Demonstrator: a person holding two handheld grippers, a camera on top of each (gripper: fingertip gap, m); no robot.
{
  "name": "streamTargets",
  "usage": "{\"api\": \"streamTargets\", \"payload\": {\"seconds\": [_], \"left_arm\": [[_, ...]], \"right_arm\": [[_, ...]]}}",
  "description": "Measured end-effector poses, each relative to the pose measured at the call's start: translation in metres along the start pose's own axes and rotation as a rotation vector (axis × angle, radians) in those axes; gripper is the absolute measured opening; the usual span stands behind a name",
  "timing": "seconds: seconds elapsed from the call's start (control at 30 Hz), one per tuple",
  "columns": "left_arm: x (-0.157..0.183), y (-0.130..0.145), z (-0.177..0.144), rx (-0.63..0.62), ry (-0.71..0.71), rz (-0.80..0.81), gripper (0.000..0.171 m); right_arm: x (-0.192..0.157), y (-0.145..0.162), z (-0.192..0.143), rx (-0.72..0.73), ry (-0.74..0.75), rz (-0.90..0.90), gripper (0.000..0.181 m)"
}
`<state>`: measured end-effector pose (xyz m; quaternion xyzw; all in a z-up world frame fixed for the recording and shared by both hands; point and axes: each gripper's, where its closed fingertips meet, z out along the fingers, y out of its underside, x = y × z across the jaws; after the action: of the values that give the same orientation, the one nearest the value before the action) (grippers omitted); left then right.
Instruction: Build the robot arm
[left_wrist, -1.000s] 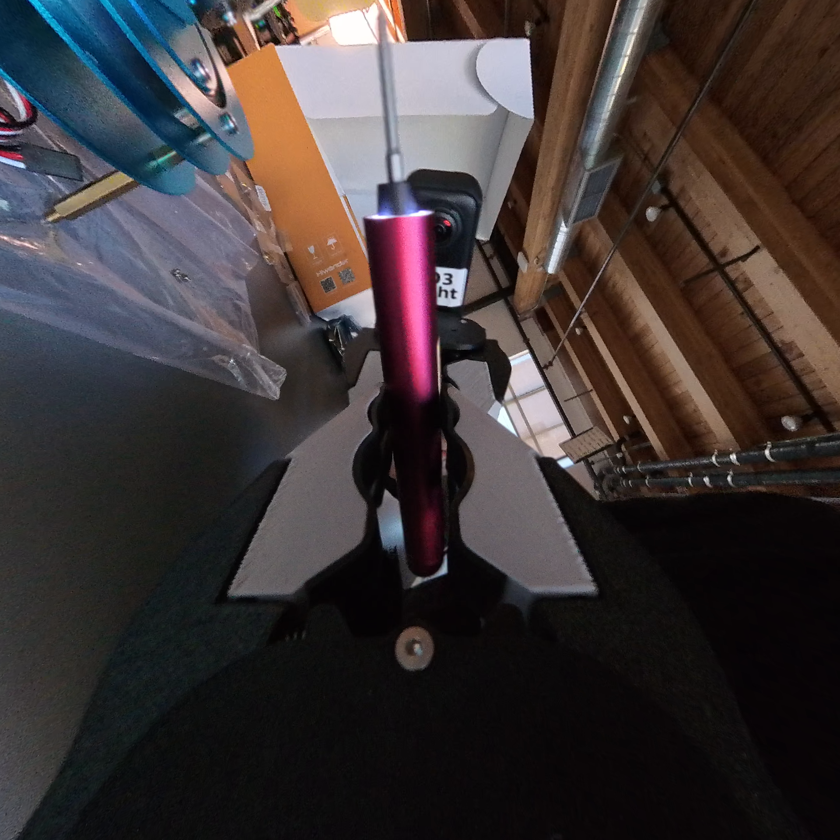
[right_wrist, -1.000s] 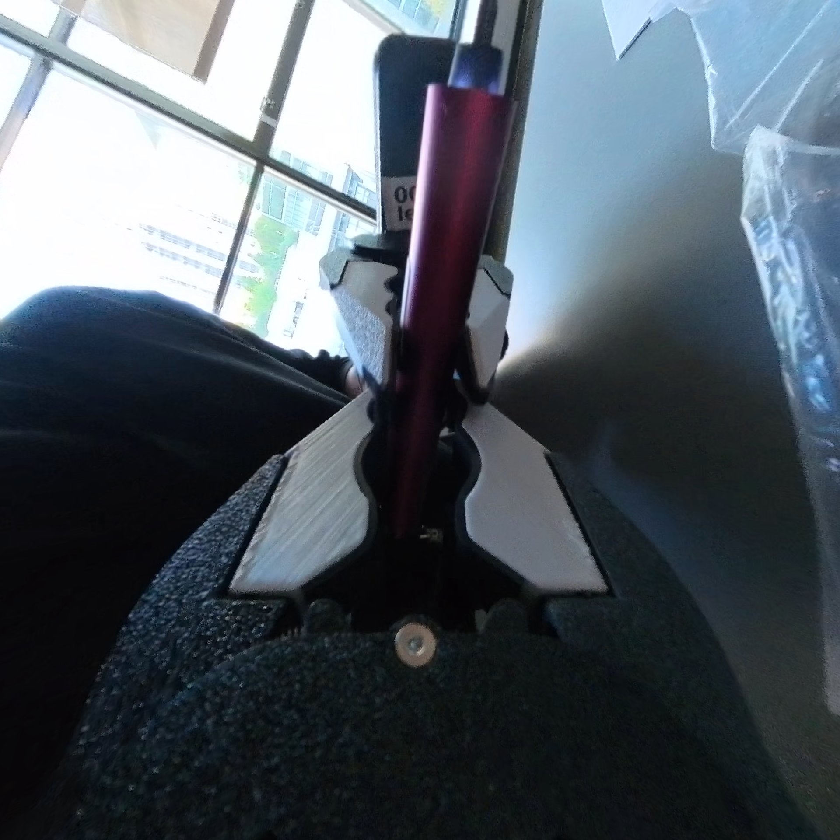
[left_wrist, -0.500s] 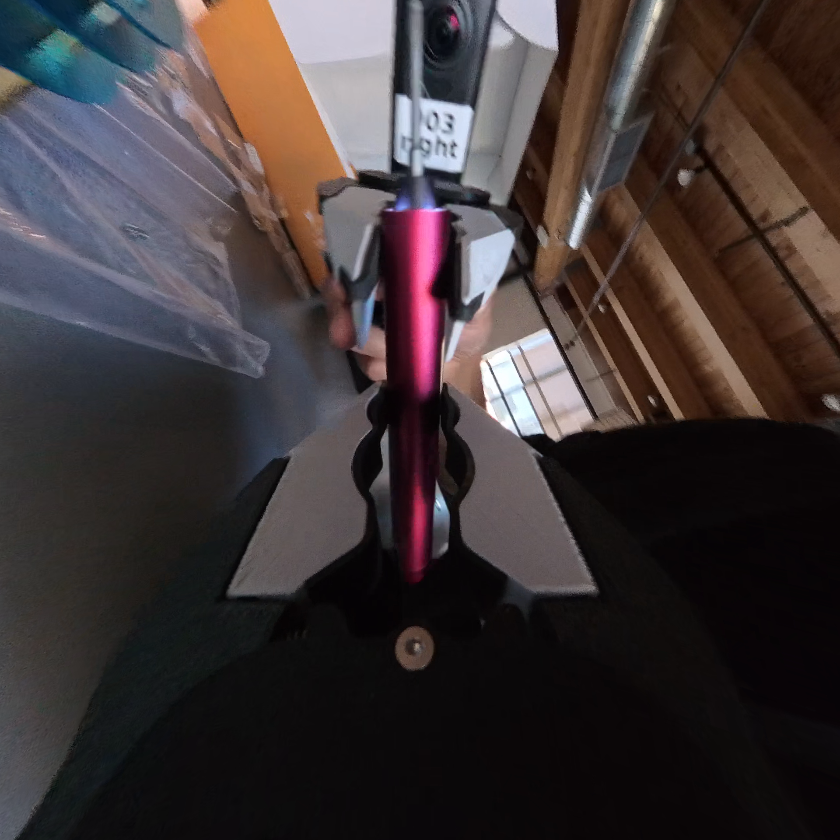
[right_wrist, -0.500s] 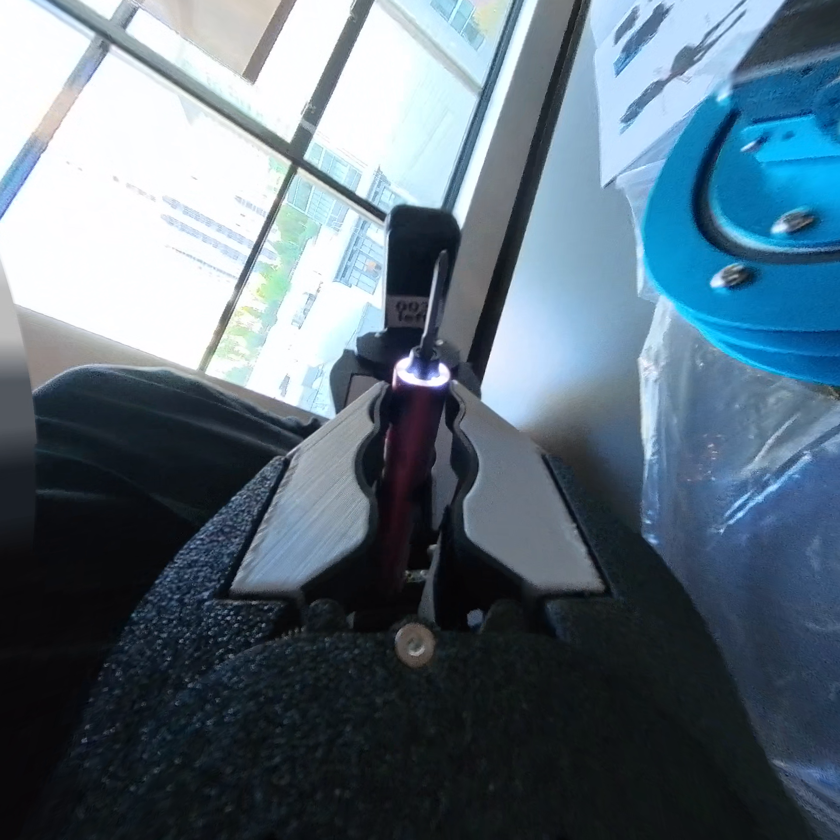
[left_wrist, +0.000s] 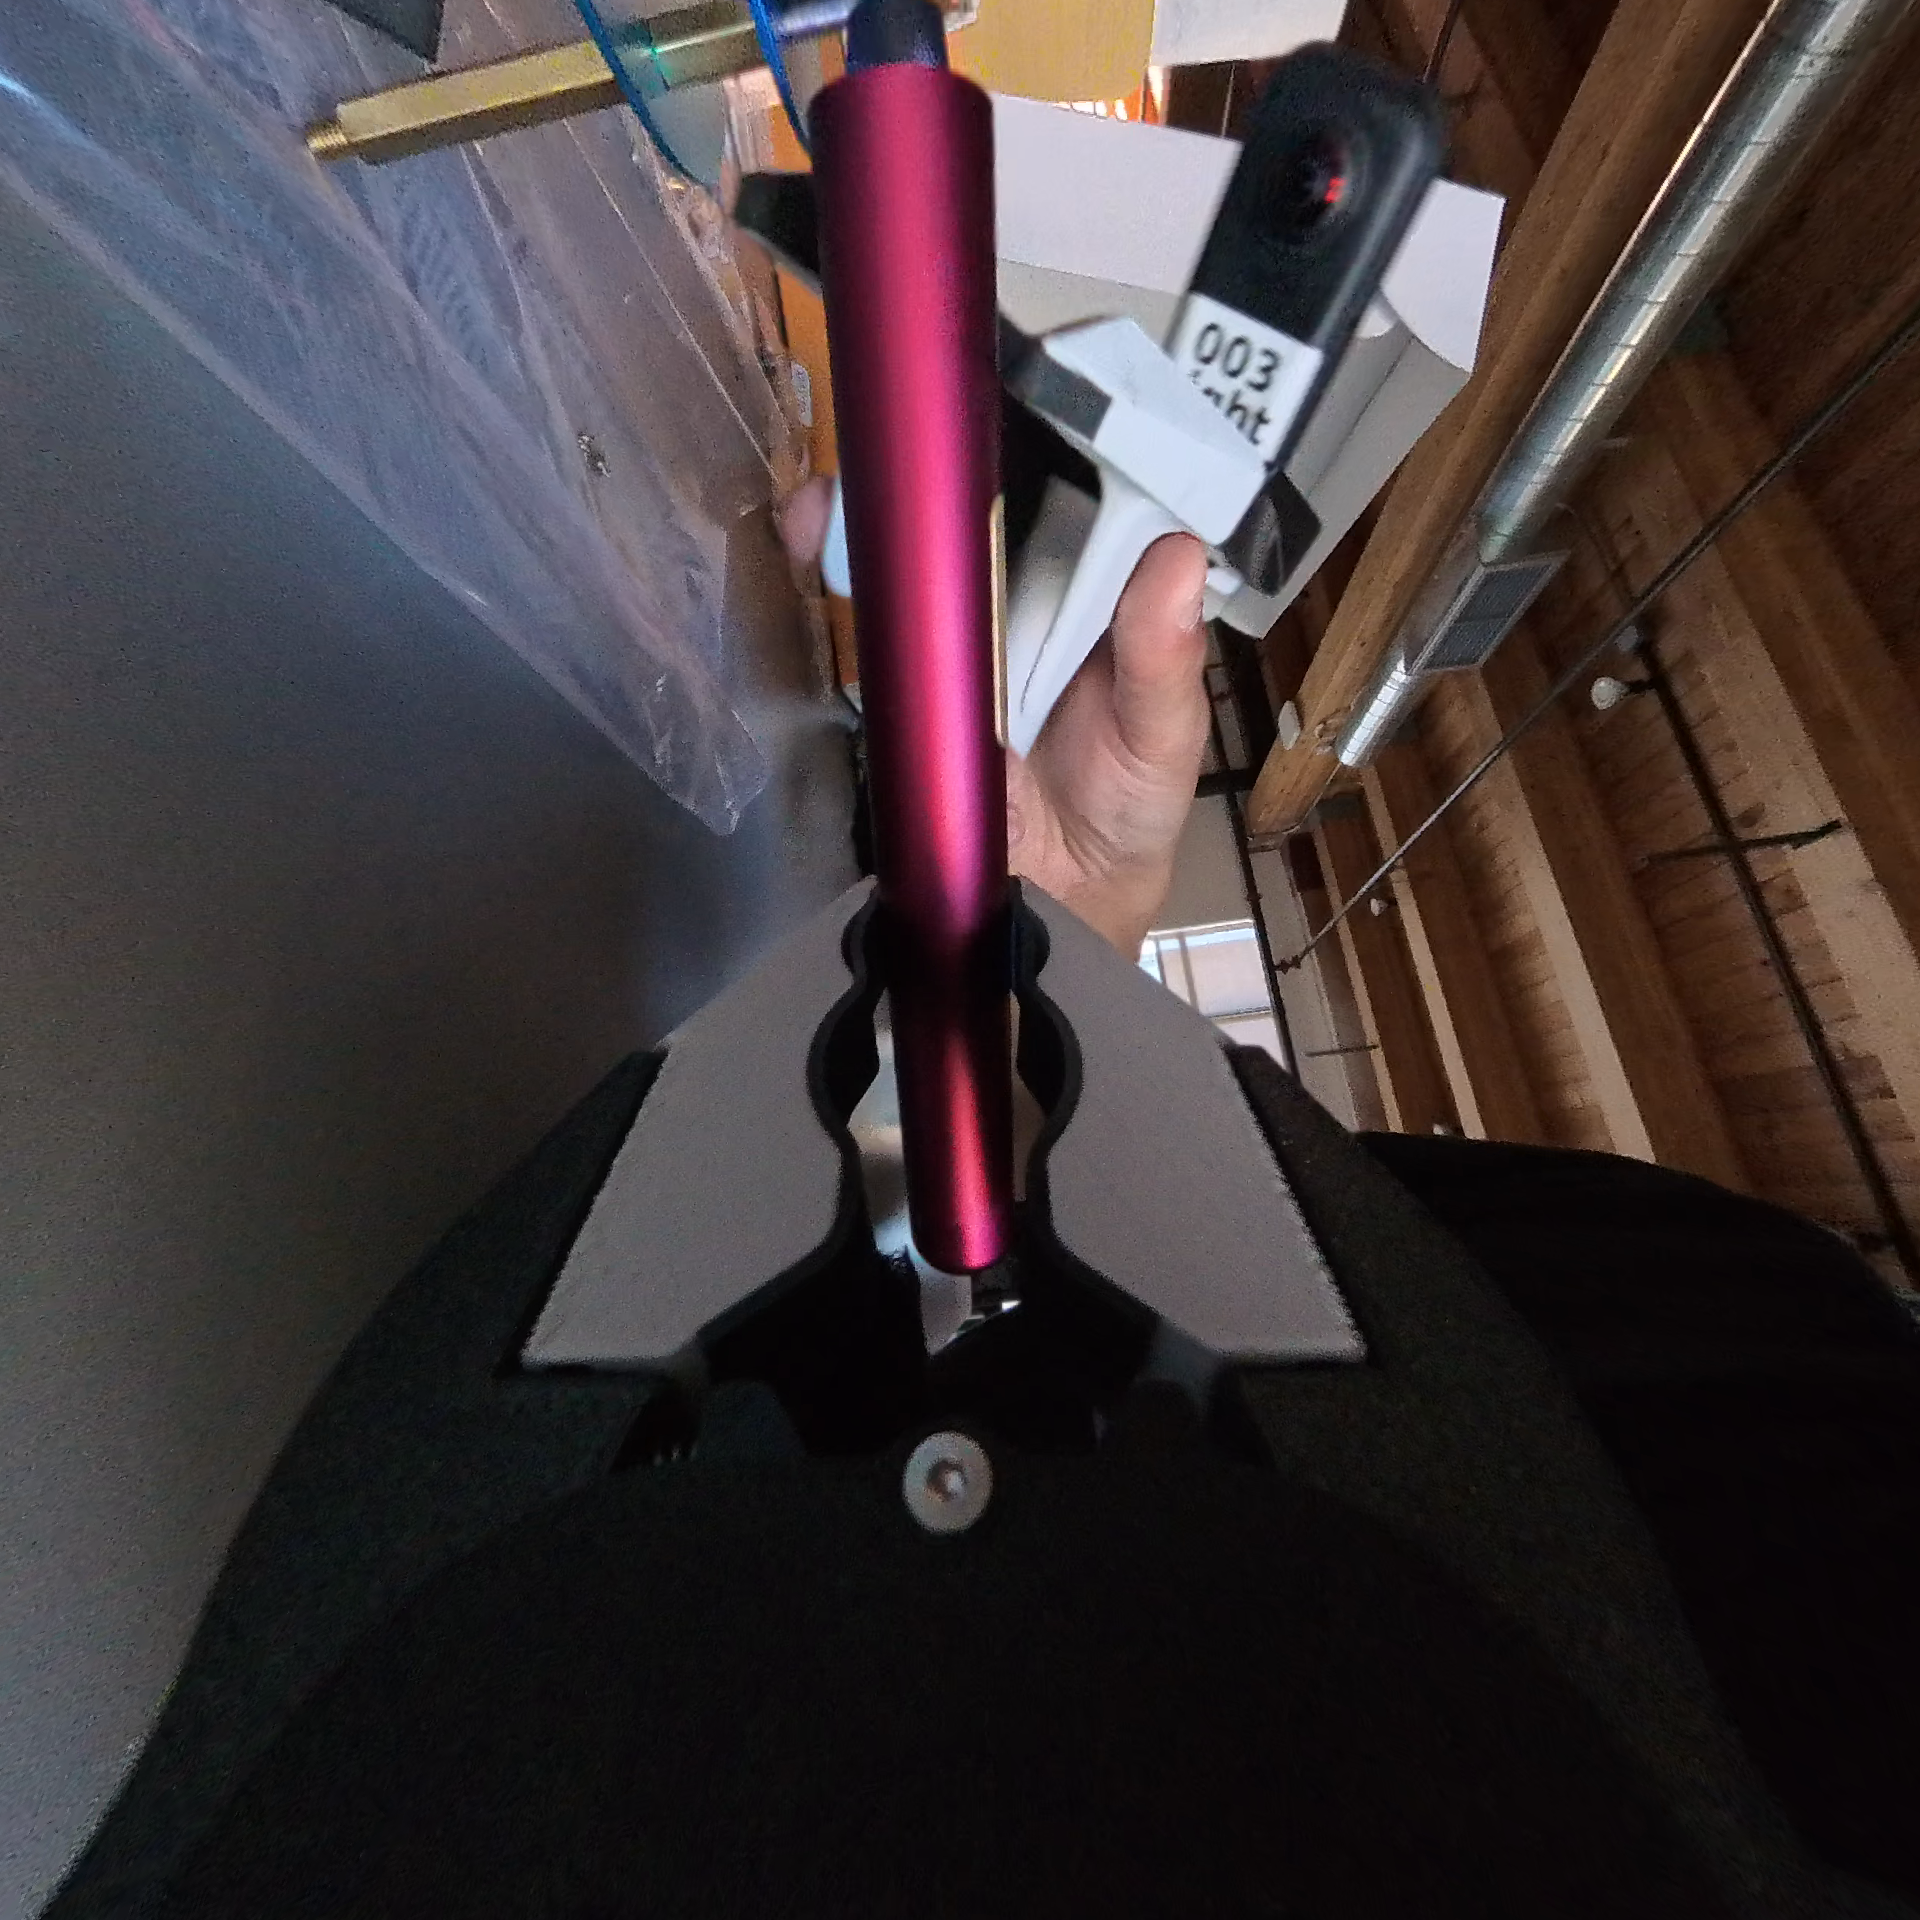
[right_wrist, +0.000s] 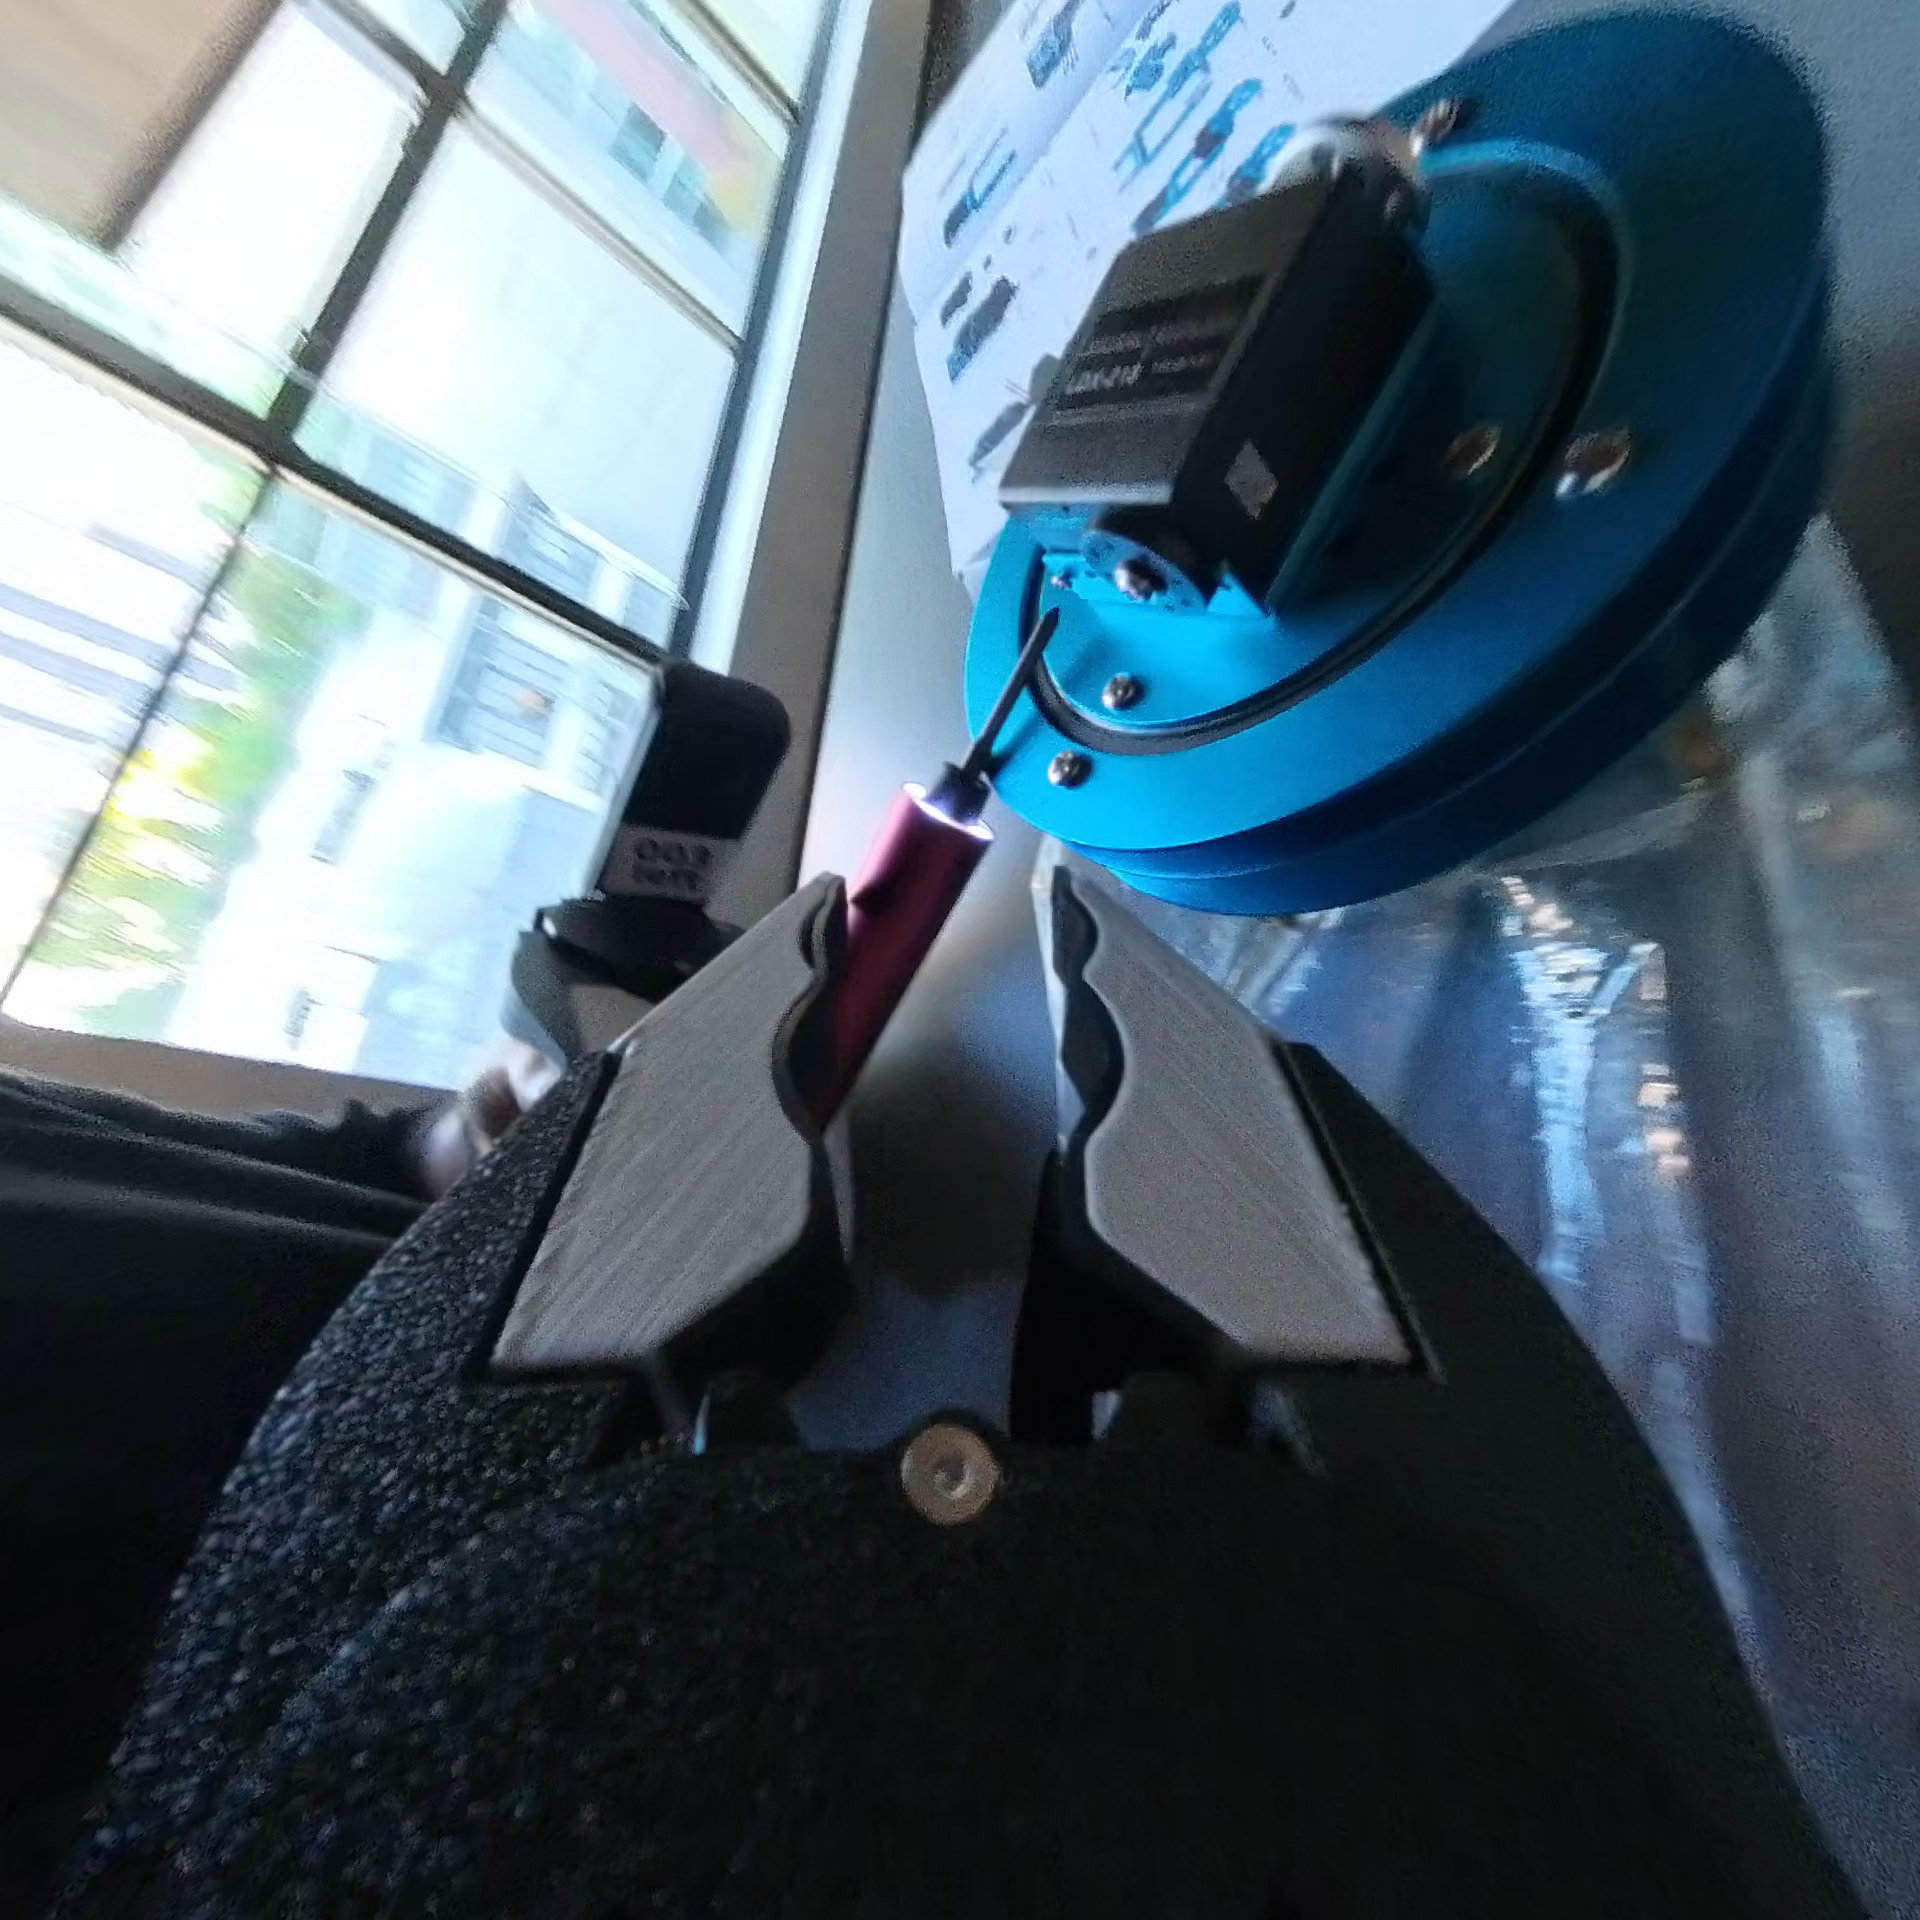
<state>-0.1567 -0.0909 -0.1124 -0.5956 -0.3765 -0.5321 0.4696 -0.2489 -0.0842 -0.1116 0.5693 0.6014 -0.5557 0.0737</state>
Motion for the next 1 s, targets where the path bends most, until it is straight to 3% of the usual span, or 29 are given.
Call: {"api": "streamTargets", "payload": {"seconds": [0.17, 0.23, 0.33, 0.4, 0.47, 0.5, 0.63, 0.73, 0.87, 1.0], "left_arm": [[0.001, 0.000, -0.002, -0.004, -0.022, 0.016, 0.020], [0.003, 0.001, -0.001, -0.010, -0.021, 0.013, 0.020], [0.007, -0.001, 0.000, -0.009, -0.020, 0.013, 0.020], [0.008, -0.004, 0.001, -0.003, -0.017, -0.002, 0.019], [0.009, -0.004, 0.002, -0.015, -0.006, -0.016, 0.020], [0.008, -0.005, 0.003, -0.015, -0.005, -0.026, 0.020], [0.007, -0.005, 0.004, -0.018, -0.008, -0.044, 0.020], [0.010, -0.006, 0.004, -0.001, 0.008, -0.073, 0.020], [0.018, -0.007, 0.002, 0.027, 0.054, -0.118, 0.019], [0.046, 0.004, -0.003, 0.011, 0.177, -0.188, 0.019]], "right_arm": [[0.003, -0.023, -0.027, -0.094, 0.160, -0.390, 0.043], [-0.016, -0.030, -0.031, -0.122, 0.058, -0.392, 0.038], [-0.030, -0.074, -0.042, 0.035, 0.035, -0.488, 0.045], [-0.022, -0.096, -0.039, 0.087, 0.100, -0.652, 0.069], [-0.007, -0.089, -0.023, 0.009, 0.100, -0.785, 0.094], [0.002, -0.085, -0.016, -0.032, 0.094, -0.807, 0.097], [0.011, -0.088, -0.008, -0.025, 0.045, -0.802, 0.082], [-0.009, -0.088, -0.026, 0.097, 0.080, -0.864, 0.076], [-0.007, -0.058, -0.053, 0.199, 0.367, -1.026, 0.076], [-0.022, -0.009, -0.058, 0.311, 0.544, -1.036, 0.086]]}}
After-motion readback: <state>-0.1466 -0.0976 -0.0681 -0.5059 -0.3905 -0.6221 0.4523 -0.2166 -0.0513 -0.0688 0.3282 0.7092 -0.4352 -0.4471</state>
